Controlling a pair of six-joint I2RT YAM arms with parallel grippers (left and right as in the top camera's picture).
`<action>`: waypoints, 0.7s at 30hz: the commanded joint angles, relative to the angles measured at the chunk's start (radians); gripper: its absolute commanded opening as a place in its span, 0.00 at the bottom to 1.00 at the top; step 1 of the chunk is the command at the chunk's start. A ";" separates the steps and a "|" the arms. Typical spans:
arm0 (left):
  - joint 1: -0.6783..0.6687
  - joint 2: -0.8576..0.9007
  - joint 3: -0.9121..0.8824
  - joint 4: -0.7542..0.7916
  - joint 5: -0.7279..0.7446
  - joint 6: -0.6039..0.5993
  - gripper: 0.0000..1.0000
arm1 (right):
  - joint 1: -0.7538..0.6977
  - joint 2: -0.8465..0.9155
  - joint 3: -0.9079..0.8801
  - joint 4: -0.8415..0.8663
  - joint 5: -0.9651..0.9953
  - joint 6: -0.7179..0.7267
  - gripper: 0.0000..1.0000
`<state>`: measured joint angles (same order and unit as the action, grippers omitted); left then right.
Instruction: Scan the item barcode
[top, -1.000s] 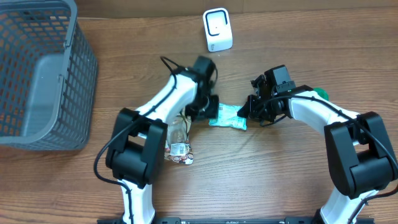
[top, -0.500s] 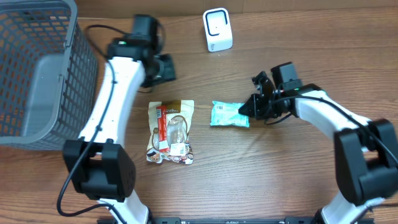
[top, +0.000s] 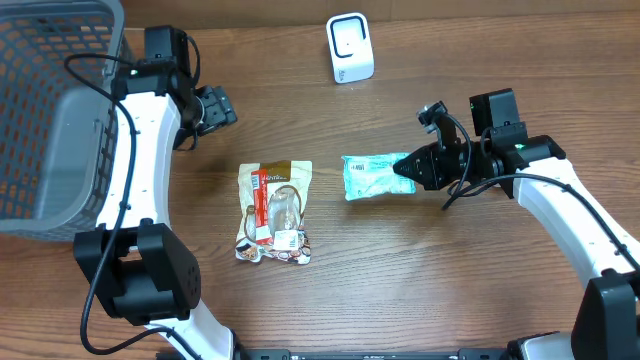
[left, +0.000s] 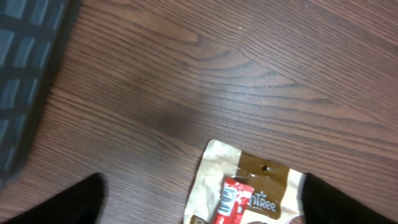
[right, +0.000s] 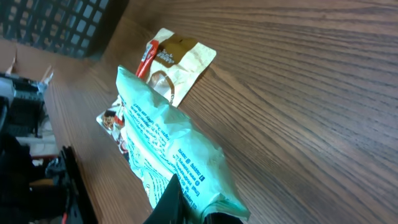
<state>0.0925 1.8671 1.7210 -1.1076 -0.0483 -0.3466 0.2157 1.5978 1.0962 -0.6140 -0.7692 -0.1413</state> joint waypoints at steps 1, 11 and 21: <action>0.001 0.009 0.002 0.000 -0.014 0.010 1.00 | -0.004 -0.026 -0.001 0.010 -0.032 -0.050 0.04; -0.001 0.009 0.002 0.002 -0.014 0.010 1.00 | -0.004 -0.026 0.037 0.033 0.031 -0.016 0.04; -0.001 0.009 0.002 0.002 -0.014 0.010 1.00 | 0.021 -0.026 0.415 -0.081 0.374 -0.069 0.03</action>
<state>0.0921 1.8675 1.7210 -1.1072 -0.0502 -0.3443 0.2226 1.5978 1.4094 -0.7021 -0.5304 -0.1692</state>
